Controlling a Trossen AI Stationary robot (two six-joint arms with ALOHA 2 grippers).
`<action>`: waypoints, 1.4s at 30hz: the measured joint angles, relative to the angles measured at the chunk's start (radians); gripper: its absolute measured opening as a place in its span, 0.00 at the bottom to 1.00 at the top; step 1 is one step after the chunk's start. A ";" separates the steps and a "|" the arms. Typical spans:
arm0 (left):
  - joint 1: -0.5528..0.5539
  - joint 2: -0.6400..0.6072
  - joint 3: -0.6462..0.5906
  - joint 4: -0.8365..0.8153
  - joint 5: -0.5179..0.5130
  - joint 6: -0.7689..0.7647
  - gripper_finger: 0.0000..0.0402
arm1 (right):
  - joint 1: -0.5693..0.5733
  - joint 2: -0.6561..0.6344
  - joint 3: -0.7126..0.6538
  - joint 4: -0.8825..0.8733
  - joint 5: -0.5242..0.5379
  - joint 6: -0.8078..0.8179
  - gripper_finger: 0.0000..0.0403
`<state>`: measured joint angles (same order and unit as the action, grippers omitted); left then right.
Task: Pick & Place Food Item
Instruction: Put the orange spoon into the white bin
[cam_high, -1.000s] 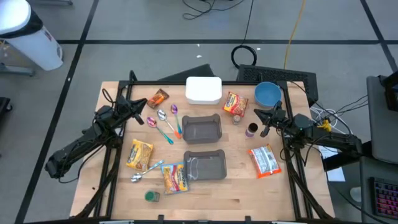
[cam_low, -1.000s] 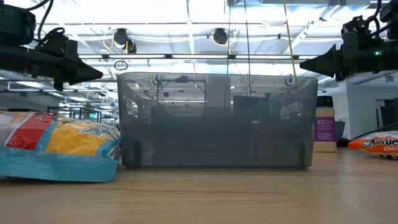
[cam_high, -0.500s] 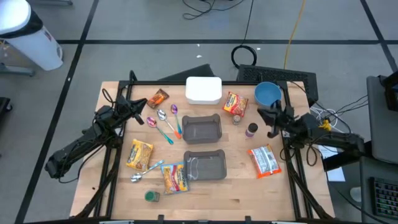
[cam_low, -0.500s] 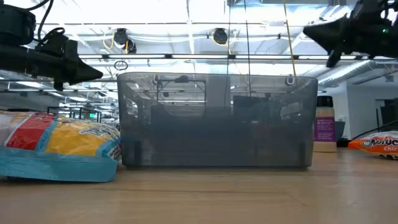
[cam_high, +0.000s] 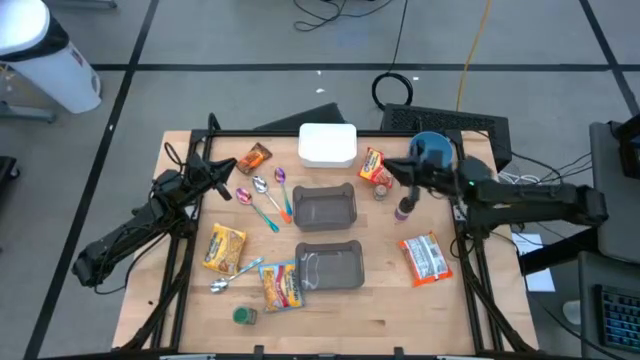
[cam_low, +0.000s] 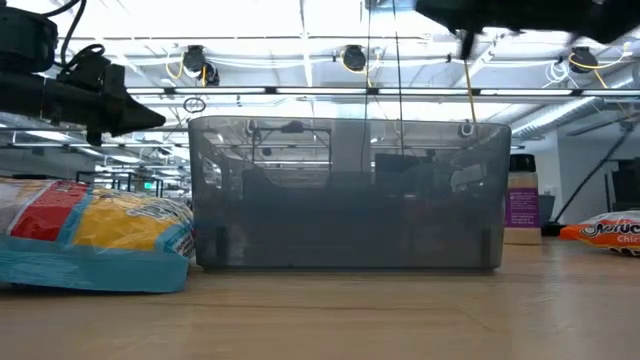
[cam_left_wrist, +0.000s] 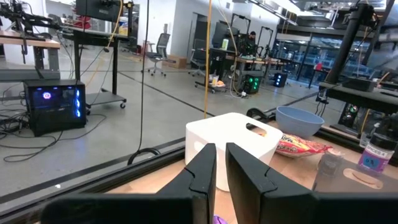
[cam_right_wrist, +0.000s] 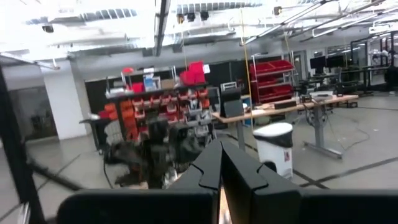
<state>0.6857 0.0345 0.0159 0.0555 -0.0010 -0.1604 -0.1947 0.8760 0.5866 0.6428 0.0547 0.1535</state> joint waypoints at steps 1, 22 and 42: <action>0.000 0.000 0.000 0.001 0.000 0.000 0.10 | 0.000 0.054 0.036 0.017 -0.002 0.003 0.00; -0.001 0.000 0.000 0.167 0.026 -0.838 0.10 | 0.000 0.383 0.213 0.094 -0.004 0.279 0.00; -0.001 0.105 0.273 -0.067 0.036 -0.628 0.37 | 0.000 0.382 0.213 0.080 -0.004 0.406 0.00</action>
<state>0.6849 0.1393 0.2893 -0.0112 0.0353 -0.7888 -0.1947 1.2583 0.7998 0.7223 0.0505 0.5591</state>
